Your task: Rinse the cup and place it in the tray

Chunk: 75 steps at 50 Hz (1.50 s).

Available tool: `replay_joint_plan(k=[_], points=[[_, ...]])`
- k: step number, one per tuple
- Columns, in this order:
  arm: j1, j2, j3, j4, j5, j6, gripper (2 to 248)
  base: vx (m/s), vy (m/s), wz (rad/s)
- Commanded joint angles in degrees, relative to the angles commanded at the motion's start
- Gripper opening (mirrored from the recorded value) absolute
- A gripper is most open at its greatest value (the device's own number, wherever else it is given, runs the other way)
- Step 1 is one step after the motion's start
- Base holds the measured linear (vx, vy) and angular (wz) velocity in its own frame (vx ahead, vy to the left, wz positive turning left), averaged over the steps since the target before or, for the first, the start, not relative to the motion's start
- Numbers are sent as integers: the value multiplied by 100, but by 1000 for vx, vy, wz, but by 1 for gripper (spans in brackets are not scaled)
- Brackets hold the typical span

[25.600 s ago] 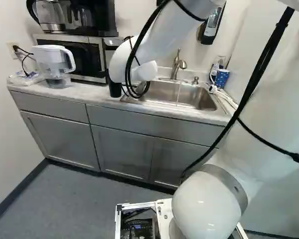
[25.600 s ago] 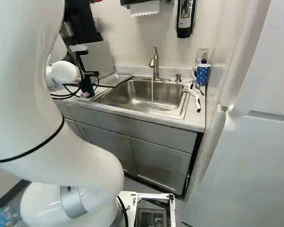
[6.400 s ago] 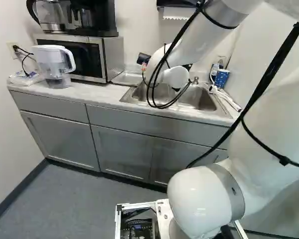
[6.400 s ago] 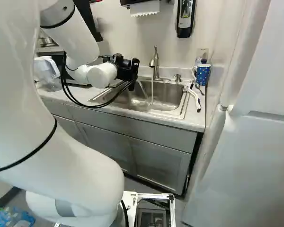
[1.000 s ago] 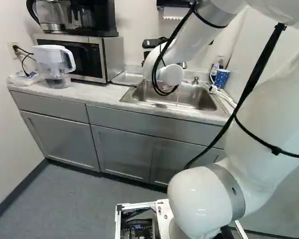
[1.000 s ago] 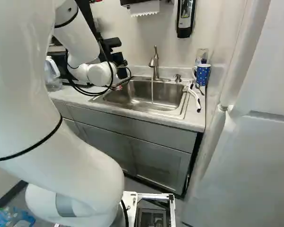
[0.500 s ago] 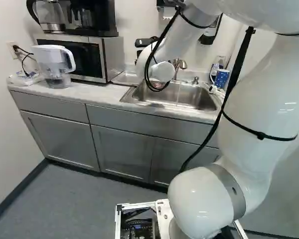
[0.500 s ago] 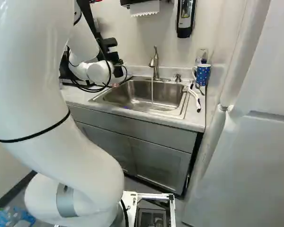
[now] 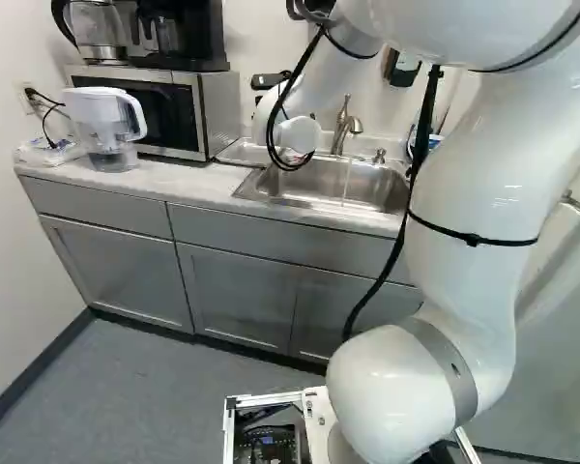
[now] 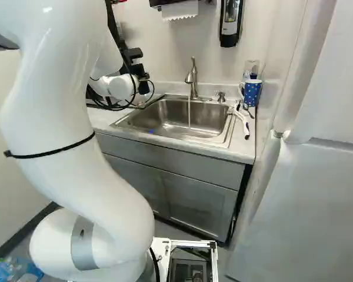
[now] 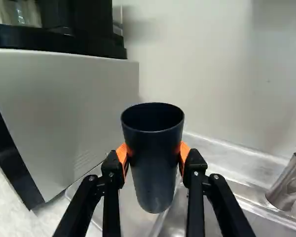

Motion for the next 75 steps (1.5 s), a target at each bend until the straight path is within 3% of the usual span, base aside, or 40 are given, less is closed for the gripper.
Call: replay_joint_plan(k=[35,75], points=[[195,-1168,-985,404,0,0,121,0,0,0],[202,-1373,-945,592,0,0,128,0,0,0]])
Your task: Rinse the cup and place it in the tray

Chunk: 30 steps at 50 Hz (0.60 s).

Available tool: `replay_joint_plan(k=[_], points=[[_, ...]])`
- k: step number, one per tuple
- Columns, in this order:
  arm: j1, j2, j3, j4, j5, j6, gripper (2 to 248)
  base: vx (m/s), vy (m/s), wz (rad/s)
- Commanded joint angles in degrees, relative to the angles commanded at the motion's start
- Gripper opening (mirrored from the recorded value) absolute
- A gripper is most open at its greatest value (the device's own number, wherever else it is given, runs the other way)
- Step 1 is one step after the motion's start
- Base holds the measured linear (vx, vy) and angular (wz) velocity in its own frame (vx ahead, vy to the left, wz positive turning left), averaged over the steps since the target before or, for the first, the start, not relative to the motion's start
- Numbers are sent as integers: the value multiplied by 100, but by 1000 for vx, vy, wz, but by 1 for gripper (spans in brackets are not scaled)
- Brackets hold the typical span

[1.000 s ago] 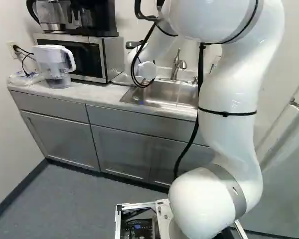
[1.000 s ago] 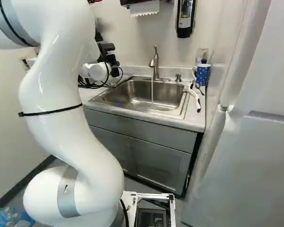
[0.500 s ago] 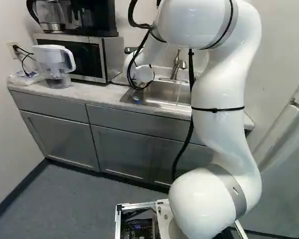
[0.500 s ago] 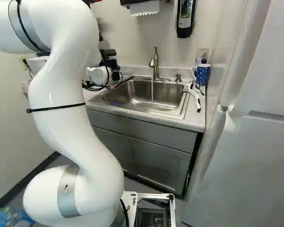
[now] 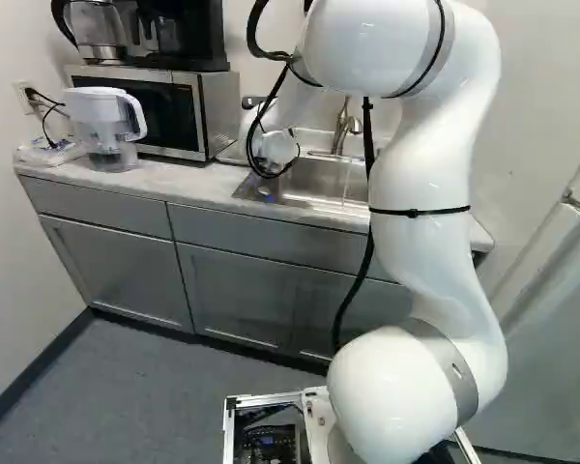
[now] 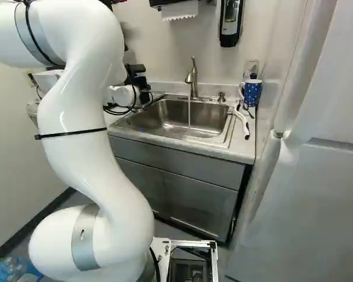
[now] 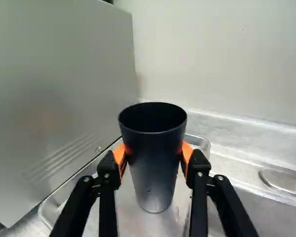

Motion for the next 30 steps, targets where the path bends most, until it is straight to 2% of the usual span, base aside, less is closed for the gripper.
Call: replay_joint_plan(k=[2,3,7,8,12,13,18,19,30], points=[[0,0,0,0,0,0,128,0,0,0],[0,0,0,0,0,0,159,0,0,0],[0,0,0,0,0,0,159,0,0,0],[0,0,0,0,0,0,195,0,0,0],[0,5,-1,0,0,0,195,0,0,0],[0,9,-3,0,0,0,231,0,0,0],[0,38,-13,0,0,0,231,0,0,0],[0,45,-15,0,0,0,247,0,0,0],[0,128,-47,0,0,0,247,0,0,0]])
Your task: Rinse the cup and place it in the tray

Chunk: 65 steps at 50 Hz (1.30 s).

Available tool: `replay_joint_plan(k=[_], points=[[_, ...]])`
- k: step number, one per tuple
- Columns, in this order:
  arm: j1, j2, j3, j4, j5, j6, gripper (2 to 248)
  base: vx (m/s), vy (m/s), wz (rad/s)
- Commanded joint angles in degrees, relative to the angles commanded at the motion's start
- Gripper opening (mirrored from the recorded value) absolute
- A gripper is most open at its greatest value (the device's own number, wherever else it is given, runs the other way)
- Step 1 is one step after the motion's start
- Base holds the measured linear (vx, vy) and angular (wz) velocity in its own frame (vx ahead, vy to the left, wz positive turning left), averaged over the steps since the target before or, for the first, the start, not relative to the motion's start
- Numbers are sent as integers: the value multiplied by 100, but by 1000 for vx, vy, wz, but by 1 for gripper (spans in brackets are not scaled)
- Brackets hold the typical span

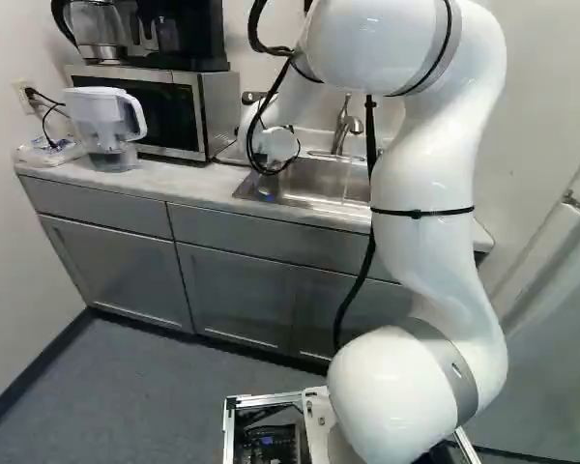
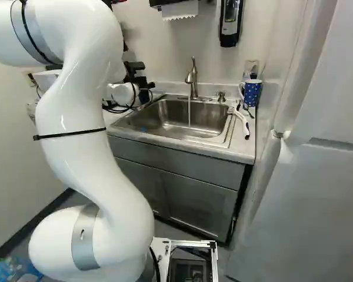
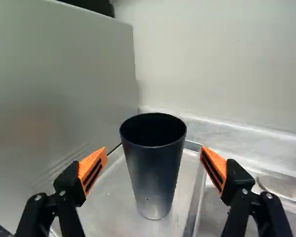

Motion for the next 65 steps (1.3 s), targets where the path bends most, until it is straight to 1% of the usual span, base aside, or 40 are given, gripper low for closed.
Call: replay_joint_plan(k=[8,37,65], points=[[0,60,-28,0,-19,0,247,0,0,0],[-5,264,-143,0,-311,0,247,0,0,0],[-131,495,-214,0,-603,0,247,0,0,0]])
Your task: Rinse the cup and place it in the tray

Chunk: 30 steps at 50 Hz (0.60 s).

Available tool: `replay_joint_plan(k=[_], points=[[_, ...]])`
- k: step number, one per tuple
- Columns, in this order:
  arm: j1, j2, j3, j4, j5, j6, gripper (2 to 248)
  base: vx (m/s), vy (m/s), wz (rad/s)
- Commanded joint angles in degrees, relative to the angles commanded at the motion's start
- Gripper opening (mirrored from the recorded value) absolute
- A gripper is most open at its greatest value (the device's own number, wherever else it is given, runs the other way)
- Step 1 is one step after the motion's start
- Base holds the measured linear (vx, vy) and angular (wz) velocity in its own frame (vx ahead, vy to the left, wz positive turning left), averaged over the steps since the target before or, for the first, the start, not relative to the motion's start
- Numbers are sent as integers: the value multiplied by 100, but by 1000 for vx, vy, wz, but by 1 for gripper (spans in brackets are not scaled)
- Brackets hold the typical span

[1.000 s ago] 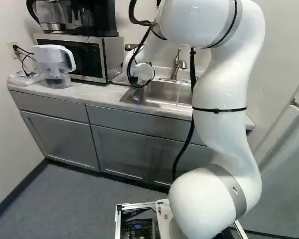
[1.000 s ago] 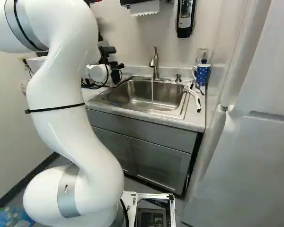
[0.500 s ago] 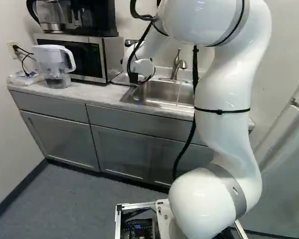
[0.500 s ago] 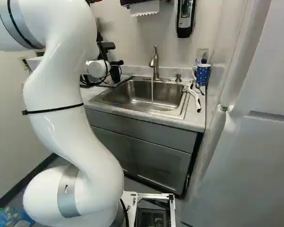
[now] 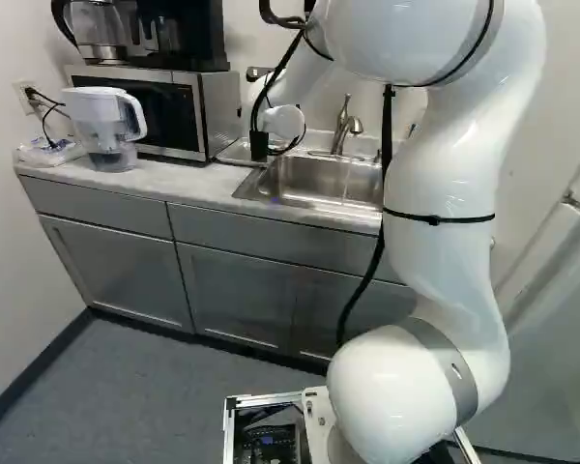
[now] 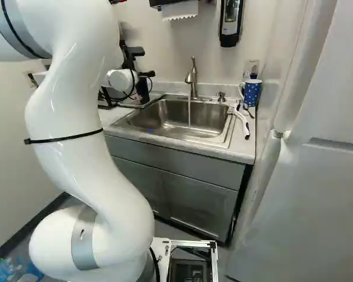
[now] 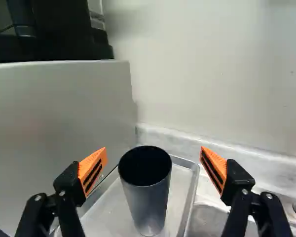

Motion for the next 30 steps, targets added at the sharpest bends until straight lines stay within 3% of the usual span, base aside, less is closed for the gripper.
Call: replay_joint_plan(k=[30], points=[[-358,294,-22,0,-399,0,247,0,0,0]])
